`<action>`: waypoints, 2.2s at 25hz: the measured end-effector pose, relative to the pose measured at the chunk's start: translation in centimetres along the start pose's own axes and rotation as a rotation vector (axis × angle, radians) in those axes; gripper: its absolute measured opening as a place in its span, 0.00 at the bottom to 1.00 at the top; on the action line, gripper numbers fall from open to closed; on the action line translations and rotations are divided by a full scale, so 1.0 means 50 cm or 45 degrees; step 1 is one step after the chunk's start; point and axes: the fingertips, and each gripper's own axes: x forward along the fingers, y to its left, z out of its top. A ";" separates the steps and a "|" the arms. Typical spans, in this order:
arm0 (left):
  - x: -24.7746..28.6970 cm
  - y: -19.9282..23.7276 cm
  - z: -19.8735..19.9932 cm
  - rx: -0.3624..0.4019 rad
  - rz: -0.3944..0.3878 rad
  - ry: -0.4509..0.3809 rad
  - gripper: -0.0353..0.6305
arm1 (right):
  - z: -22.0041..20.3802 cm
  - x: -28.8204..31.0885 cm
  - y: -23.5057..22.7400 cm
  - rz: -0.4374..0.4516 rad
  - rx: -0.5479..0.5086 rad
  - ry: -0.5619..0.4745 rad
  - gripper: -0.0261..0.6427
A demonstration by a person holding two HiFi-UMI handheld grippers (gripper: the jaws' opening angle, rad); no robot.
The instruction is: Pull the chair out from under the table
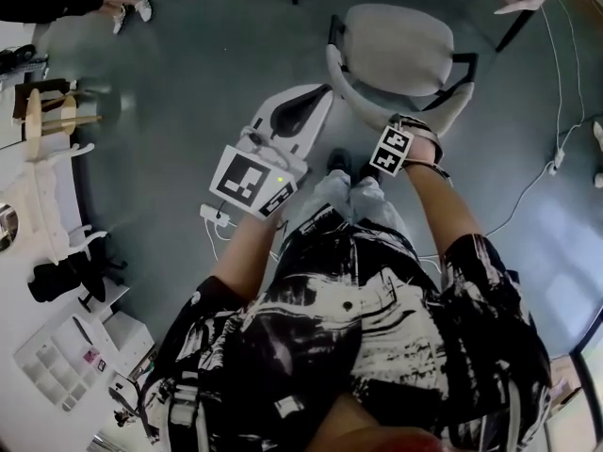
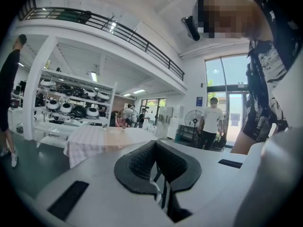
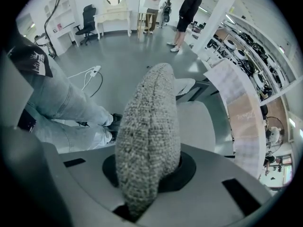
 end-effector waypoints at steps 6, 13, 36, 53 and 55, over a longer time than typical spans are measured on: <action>-0.005 0.018 0.001 0.005 -0.049 -0.021 0.06 | 0.009 0.005 -0.002 -0.077 -0.074 -0.005 0.16; -0.013 0.014 0.038 0.036 -0.137 -0.076 0.05 | -0.004 -0.148 0.017 -0.214 -0.017 -0.169 0.22; 0.008 -0.048 0.306 0.188 -0.318 -0.251 0.06 | 0.171 -1.101 -0.295 -0.873 0.664 -1.600 0.04; 0.047 -0.069 0.299 0.201 -0.294 -0.238 0.05 | 0.119 -1.002 -0.320 -0.887 0.805 -1.556 0.04; 0.046 -0.068 0.296 0.201 -0.292 -0.236 0.06 | 0.122 -0.999 -0.316 -0.883 0.807 -1.550 0.04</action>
